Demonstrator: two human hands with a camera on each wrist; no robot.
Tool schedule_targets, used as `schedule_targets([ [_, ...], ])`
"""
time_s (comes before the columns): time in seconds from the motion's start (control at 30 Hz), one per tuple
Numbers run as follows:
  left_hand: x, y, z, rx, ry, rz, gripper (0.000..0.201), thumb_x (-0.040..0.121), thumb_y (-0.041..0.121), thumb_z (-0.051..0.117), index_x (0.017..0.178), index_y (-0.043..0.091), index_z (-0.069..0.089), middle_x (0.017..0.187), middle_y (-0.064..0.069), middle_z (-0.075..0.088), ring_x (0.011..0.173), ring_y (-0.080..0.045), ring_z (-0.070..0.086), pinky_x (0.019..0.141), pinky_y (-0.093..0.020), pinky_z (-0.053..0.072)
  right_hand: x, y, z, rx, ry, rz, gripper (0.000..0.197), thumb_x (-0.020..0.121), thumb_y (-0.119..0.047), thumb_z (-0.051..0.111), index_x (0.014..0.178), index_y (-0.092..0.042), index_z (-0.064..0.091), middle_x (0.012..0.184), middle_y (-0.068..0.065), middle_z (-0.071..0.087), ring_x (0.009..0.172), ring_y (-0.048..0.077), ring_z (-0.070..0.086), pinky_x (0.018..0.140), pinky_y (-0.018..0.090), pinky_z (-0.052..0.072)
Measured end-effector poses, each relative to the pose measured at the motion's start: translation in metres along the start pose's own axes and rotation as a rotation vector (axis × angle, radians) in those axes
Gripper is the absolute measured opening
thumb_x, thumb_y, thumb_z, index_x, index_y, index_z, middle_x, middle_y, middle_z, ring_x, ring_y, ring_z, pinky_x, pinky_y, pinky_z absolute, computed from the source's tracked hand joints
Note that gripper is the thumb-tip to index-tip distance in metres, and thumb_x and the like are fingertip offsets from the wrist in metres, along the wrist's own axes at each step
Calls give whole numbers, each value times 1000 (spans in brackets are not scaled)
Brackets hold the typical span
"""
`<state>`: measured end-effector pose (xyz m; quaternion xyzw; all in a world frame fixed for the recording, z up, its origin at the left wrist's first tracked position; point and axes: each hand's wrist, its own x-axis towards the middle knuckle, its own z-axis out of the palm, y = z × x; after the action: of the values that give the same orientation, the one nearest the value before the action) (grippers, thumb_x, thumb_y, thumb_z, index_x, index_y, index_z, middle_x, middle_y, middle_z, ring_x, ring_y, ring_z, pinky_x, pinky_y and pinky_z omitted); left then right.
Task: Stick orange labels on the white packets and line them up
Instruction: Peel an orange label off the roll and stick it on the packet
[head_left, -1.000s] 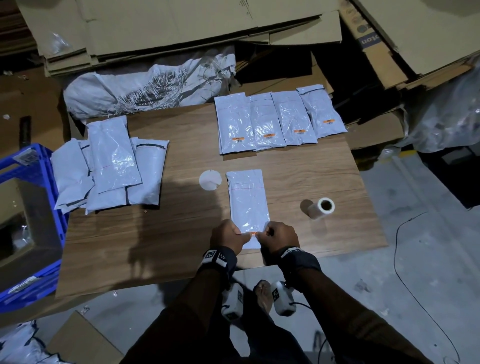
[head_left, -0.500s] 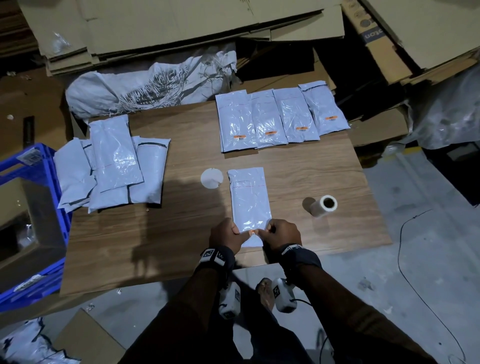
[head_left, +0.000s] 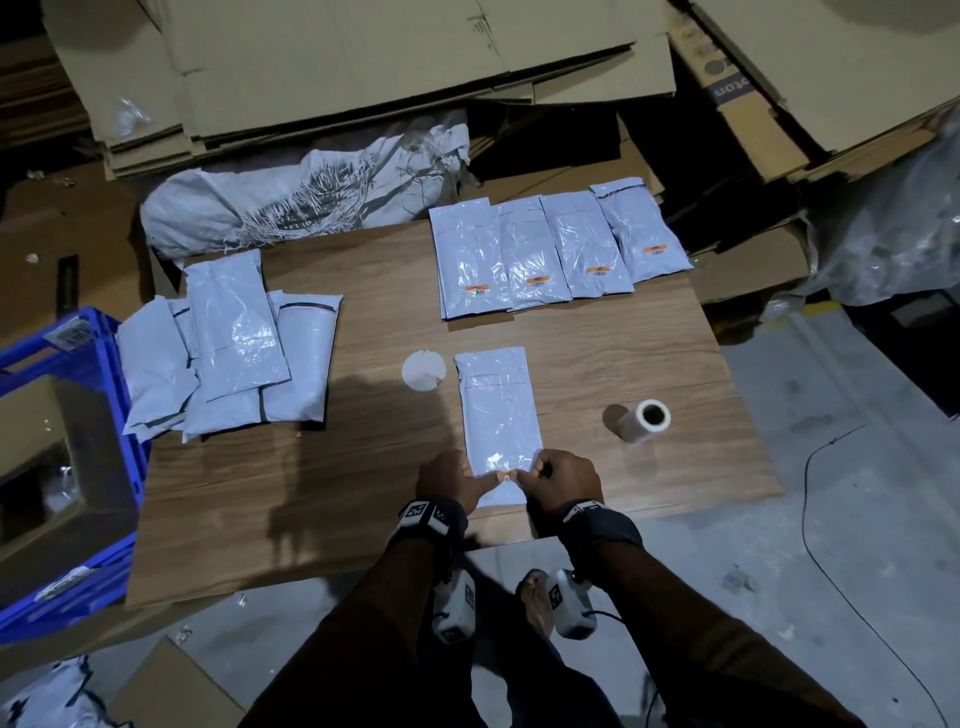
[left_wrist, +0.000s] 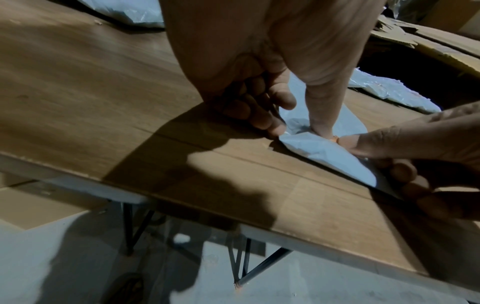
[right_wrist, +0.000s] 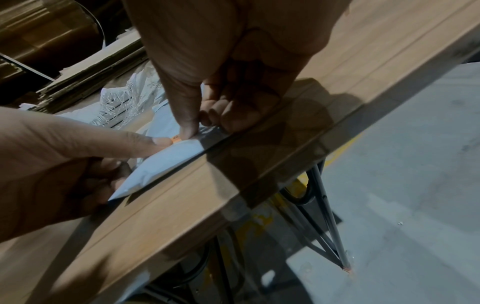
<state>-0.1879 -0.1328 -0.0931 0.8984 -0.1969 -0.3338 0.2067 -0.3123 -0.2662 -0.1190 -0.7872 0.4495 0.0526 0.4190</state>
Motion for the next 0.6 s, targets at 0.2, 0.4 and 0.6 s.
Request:
schedule_targets([
  [0.2,0,-2,6,-4,11,-42,39,78,45,81,77,17,54,78,2,62,76,-22,64,56,-26,38,-2,7,0,86,-2,-34,16,76,-26,76,69,-16,64,67,-3,68,70,17,64,63,28,46],
  [0.4,-4,-16,-1,-55,106,25,49,66,33,88,84,16,45,86,-3,53,75,-24,52,54,-27,28,-7,16,-10,294,78,-49,30,75,-10,82,98,-15,63,90,5,65,72,15,57,66,13,44],
  [0.6,-6,-10,3,-171,103,-24,52,67,27,90,97,14,49,94,-3,55,83,-22,55,65,-31,40,-6,5,5,127,-8,-149,29,66,-50,73,77,-29,57,77,-3,51,84,19,48,73,27,35],
])
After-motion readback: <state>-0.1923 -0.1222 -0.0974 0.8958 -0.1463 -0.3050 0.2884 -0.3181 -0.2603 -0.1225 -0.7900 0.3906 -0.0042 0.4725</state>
